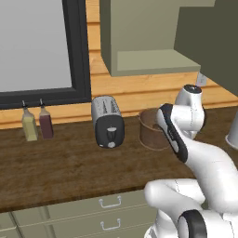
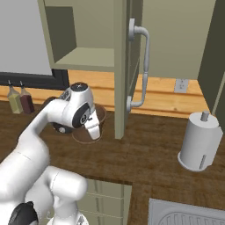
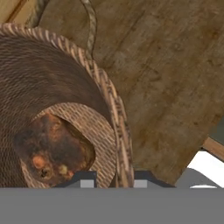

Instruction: Open the cabinet, pick up the bread from the cabinet and place it in the basket. Then move the basket to the dining counter.

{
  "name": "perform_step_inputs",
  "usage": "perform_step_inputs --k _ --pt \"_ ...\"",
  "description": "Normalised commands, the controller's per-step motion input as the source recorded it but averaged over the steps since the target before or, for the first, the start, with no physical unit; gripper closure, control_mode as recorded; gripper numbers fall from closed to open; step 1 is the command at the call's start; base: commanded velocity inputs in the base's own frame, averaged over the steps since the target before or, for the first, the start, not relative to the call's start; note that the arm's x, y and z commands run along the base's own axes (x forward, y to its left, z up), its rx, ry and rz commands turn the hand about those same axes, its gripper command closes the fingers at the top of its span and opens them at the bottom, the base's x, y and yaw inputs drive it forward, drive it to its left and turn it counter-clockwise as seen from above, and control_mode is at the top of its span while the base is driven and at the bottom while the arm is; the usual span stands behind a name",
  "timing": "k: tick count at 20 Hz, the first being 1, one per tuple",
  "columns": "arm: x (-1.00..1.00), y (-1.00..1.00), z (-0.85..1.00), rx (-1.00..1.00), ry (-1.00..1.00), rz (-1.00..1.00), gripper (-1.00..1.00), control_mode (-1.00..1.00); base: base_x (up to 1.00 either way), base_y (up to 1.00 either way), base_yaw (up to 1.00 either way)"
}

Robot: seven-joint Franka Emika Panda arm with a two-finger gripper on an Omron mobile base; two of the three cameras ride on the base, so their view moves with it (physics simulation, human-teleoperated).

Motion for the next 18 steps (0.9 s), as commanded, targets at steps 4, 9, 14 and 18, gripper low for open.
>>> perform_step_inputs --k 4,9,14,18 --pt "-0.99 0.08 0.78 0.0 0.0 -0.06 1.0 -1.0 0.0 0.0 0.0" --pt "-0.79 0.15 0.75 0.0 0.0 -0.02 1.0 -1.0 0.0 0.0 0.0" --pt "-0.21 0.0 0.46 0.0 0.02 0.0 1.0 -1.0 0.0 0.0 0.0" --pt "0.0 0.0 0.06 0.0 0.0 0.0 1.0 -1.0 0.0 0.0 0.0"
